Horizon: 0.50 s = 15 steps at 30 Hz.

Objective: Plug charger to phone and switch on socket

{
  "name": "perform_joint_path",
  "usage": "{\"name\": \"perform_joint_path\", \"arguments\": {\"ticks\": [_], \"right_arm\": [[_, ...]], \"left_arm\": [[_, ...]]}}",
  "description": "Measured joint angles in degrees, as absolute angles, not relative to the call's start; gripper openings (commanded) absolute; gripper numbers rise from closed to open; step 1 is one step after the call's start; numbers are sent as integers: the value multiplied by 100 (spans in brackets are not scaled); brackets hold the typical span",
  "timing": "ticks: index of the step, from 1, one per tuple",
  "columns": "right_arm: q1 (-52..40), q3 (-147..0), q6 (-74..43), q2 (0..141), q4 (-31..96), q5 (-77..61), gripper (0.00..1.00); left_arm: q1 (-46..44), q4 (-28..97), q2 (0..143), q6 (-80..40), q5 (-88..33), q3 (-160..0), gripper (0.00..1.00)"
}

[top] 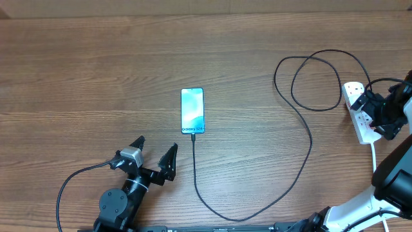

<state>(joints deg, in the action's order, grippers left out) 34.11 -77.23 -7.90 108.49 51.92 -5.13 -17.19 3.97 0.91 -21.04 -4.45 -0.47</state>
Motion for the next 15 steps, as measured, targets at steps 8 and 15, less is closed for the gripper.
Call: {"name": "perform_joint_path", "arguments": {"ticks": [8, 15], "right_arm": [[3398, -7706, -790, 10401, 5196, -508, 100], [3026, -7706, -790, 8790, 5164, -493, 100]], "left_arm": [[-1719, 395, 91, -2104, -445, -47, 100], [-1719, 397, 91, -2104, -445, -47, 100]]}}
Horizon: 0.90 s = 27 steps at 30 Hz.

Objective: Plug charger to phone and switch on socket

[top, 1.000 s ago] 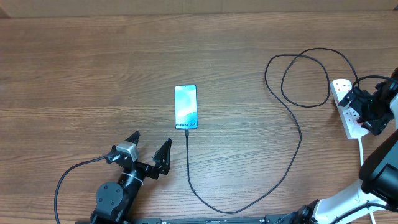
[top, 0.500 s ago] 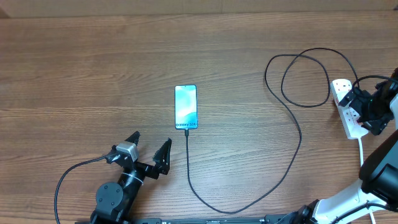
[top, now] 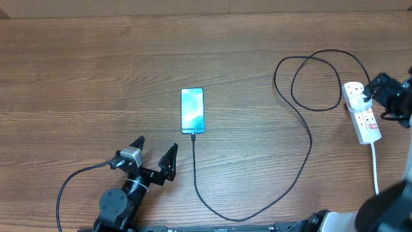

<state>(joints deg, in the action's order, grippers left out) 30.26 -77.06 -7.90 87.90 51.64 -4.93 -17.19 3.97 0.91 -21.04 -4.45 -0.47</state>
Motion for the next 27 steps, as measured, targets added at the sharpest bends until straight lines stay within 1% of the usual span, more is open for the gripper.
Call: {"name": "perform_joint_path", "arguments": {"ticks": [4, 9, 27], "right_arm": [[2663, -7706, -788, 8167, 5166, -508, 100], [2394, -7706, -788, 7977, 5172, -510, 100], [2357, -7706, -788, 7977, 5186, -508, 100]], "left_arm": [[-1719, 397, 91, -2104, -445, -47, 99], [-1719, 397, 91, -2104, -445, -47, 100], [-1719, 397, 91, -2104, -445, -47, 100]]}}
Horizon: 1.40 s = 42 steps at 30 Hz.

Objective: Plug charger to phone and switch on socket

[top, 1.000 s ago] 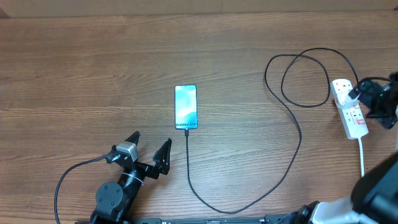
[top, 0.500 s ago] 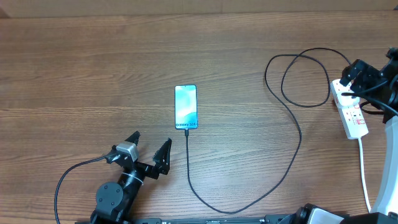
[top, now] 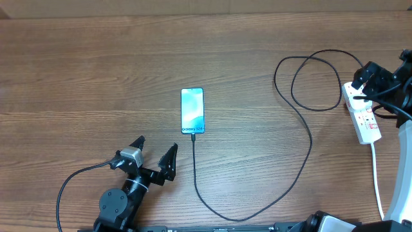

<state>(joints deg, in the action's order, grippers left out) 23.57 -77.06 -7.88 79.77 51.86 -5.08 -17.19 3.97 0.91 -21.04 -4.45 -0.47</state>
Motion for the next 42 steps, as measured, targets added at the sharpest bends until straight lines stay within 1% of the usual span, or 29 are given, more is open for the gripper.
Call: {"name": "perform_joint_path", "arguments": {"ticks": [34, 38, 42], "right_arm": [[2346, -7706, -790, 7942, 5186, -508, 100], [2204, -7706, -790, 7765, 5190, -499, 100], [1831, -7706, -788, 7470, 5186, -497, 100]], "left_arm": [[-1719, 397, 91, -2104, -445, -47, 100], [-1719, 397, 91, -2104, -445, -47, 100], [-1719, 397, 91, -2104, -445, -47, 99]]}}
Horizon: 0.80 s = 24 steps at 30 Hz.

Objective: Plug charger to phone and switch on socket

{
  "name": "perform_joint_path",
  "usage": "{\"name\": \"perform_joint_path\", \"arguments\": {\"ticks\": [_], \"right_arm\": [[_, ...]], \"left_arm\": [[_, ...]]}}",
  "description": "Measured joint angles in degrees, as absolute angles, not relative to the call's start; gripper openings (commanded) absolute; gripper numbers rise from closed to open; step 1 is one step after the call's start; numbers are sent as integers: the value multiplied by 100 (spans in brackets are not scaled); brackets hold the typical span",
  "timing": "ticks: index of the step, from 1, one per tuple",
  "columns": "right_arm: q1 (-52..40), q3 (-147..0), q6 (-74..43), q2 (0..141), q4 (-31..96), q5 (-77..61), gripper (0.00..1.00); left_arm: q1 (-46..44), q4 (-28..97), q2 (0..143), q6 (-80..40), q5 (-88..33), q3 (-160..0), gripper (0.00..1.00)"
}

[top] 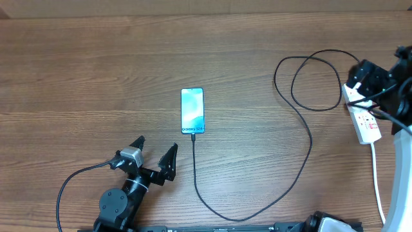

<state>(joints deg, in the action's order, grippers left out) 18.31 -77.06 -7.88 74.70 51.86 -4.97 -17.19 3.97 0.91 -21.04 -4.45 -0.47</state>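
The phone (192,111) lies face up mid-table with its screen lit. A black charger cable (194,151) is plugged into its near end, then runs down, right and up in a loop (309,80) to the white power strip (367,124) at the right edge. My right gripper (362,80) hangs over the strip's far end and covers the plug there; its jaws do not show clearly. My left gripper (154,152) sits near the front left, open and holding nothing, well short of the phone.
A white cord (376,174) leaves the strip's near end toward the front right. A black cable (71,183) trails from the left arm's base (116,203). The wooden table (96,71) stretches wide to the left and behind the phone.
My right gripper is still over the far end of the power strip, shifted only slightly. The phone, cable, strip and left gripper are where they were.
My right gripper was first over the middle of the power strip. Then it stood off to the right of the strip's far end. After that it was over the far end, where it remains. The phone stayed lit and plugged in, and the left arm never moved.
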Motion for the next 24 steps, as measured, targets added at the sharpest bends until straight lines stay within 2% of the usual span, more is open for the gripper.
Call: {"name": "perform_joint_path", "arguments": {"ticks": [6, 7, 8, 9, 18, 24], "right_arm": [[908, -7706, -790, 7192, 5129, -346, 99], [725, -7706, -786, 7183, 5103, -215, 86], [576, -7706, -764, 7177, 5109, -73, 82], [438, -7706, -766, 7179, 5116, 93, 100], [-537, -7653, -764, 7177, 5470, 703, 100], [-657, -6849, -749, 7150, 4381, 534, 100]], "left_arm": [[-1719, 397, 91, -2104, -445, -47, 100], [-1719, 397, 91, -2104, -445, -47, 100], [-1719, 397, 91, -2104, -445, -47, 100], [-1719, 397, 91, -2104, -445, -47, 100], [-1719, 397, 91, -2104, -445, -47, 100], [-1719, 399, 91, -2104, -445, -47, 100]]}}
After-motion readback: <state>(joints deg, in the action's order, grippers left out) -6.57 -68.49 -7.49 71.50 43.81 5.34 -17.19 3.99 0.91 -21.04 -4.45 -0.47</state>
